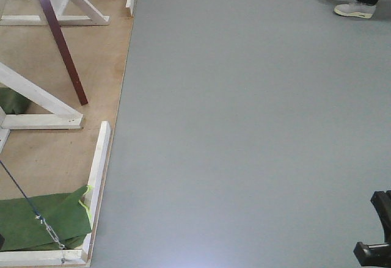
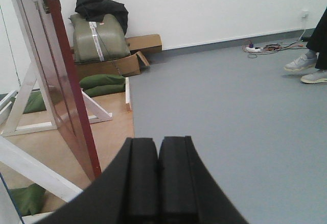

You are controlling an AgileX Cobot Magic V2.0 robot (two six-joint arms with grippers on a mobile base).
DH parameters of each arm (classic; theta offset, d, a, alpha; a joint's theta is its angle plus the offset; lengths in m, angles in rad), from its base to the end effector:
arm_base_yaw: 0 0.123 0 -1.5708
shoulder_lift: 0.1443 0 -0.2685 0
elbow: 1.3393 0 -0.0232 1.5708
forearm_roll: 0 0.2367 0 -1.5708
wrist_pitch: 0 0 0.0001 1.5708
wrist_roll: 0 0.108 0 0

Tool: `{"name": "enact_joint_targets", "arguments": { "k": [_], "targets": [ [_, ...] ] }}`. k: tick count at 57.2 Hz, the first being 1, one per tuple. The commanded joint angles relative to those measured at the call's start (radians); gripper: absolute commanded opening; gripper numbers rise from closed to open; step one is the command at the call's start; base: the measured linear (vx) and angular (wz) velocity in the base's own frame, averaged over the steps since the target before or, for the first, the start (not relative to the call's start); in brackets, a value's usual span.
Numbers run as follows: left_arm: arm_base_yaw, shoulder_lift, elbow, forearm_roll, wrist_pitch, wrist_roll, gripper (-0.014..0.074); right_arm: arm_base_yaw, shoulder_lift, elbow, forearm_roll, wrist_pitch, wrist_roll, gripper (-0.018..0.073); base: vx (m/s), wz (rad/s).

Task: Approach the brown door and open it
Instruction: 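Drive the base forward alongside the open brown wooden door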

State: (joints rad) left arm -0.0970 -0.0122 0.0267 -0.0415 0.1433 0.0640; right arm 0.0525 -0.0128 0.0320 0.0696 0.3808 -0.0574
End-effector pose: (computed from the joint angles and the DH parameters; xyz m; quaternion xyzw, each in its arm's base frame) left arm 0.0755 -0.0080 0.1910 0.0459 0.7301 -0.0274 0.6812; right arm 0.0709 0.0065 0.1642 -0.0259 0.8079 0.0280 0.5880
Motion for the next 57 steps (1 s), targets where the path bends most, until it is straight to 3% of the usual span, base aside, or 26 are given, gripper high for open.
{"name": "enact_joint_targets", "arguments": {
  "k": [1,57],
  "targets": [
    [0.001,-0.013,-0.023,-0.004,-0.093,-0.007,-0.0003,0.001,-0.006,0.003,-0.004,-0.076,-0.008,0.0,0.0,0.0],
    [0.001,-0.013,-0.023,-0.004,-0.093,-0.007,-0.0003,0.001,-0.006,0.003,-0.004,-0.08,-0.009,0.0,0.0,0.0]
  ]
}}
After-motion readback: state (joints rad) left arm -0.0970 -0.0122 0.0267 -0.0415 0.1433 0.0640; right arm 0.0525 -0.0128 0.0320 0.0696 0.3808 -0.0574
